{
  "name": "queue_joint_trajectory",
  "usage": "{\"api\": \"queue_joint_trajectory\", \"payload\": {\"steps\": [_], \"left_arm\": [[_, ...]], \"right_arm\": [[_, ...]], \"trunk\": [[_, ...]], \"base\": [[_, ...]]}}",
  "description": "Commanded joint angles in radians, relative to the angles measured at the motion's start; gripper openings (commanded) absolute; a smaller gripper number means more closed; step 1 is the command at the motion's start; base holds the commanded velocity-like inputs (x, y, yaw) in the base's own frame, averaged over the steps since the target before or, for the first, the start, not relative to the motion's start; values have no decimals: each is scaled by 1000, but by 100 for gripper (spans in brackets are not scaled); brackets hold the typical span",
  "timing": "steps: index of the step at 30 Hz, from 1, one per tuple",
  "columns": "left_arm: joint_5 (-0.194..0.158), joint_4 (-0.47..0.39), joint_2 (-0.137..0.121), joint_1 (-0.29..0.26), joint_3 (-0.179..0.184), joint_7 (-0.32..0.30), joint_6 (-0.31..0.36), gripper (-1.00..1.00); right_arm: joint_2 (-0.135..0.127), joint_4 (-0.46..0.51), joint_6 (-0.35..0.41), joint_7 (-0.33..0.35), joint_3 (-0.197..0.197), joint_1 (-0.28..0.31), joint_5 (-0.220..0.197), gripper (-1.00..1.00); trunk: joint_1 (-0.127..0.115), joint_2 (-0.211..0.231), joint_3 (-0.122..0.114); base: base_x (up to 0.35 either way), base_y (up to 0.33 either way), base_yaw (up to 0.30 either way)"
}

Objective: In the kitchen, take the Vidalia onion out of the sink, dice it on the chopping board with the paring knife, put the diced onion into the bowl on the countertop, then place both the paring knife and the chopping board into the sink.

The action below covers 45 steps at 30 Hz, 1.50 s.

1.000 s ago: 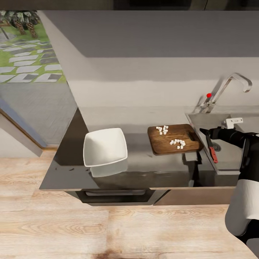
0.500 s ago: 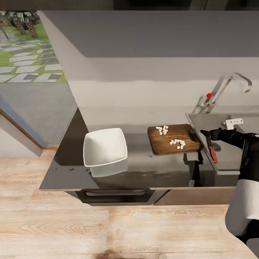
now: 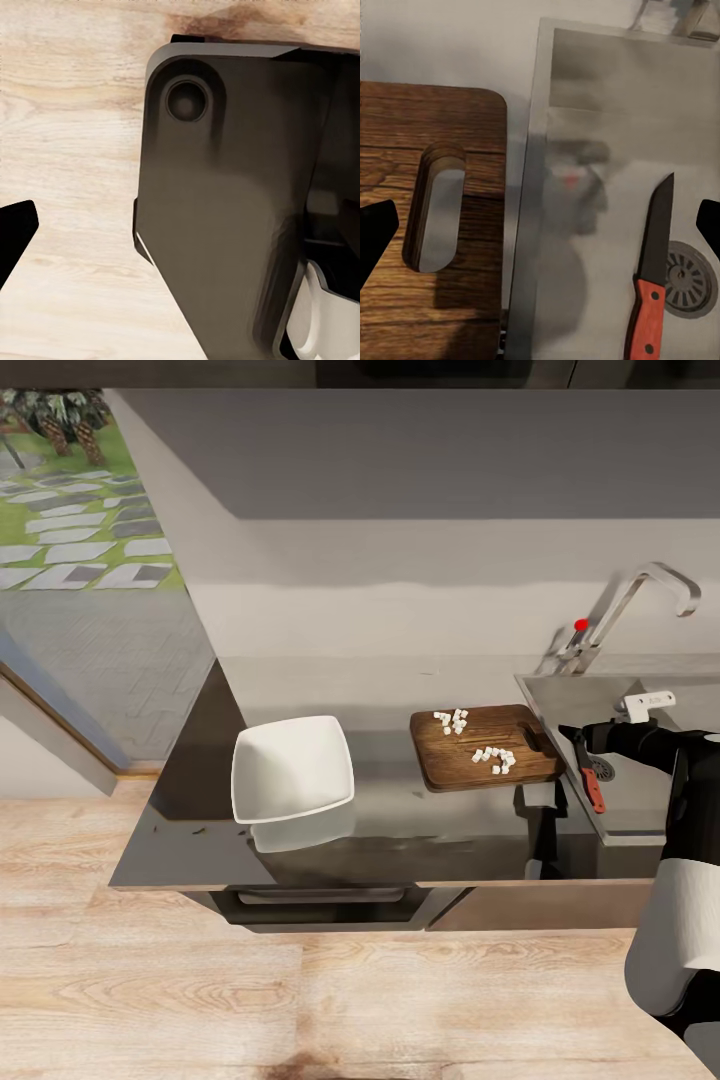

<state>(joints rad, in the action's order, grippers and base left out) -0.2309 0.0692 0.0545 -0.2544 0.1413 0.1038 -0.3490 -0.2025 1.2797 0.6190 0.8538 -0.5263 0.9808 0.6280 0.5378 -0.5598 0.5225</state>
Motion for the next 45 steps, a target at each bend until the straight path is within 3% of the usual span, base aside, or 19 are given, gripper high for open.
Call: {"api": "queue_joint_trajectory", "payload": {"steps": [1, 10, 16, 25, 45], "left_arm": [[-7, 4, 1, -2, 9, 2, -7, 100], [-5, 4, 1, -2, 9, 1, -7, 100], [-5, 6, 2, -2, 9, 1, -7, 100], [-5, 6, 2, -2, 9, 0, -7, 100], [-5, 5, 2, -2, 9, 0, -7, 100]], "right_arm": [[0, 1, 2, 9, -1, 1, 9, 100], [2, 1, 3, 10, 0, 1, 7, 100], [2, 1, 3, 10, 0, 1, 6, 100], [28, 1, 1, 11, 0, 1, 3, 100], [29, 1, -1, 11, 0, 1, 2, 100]], "trunk": [[0, -1, 1], [0, -1, 5], [23, -43, 27], [58, -106, 60], [134, -246, 143]], "base": [[0, 0, 0], [0, 0, 0], [0, 0, 0], [0, 0, 0], [0, 0, 0]]}}
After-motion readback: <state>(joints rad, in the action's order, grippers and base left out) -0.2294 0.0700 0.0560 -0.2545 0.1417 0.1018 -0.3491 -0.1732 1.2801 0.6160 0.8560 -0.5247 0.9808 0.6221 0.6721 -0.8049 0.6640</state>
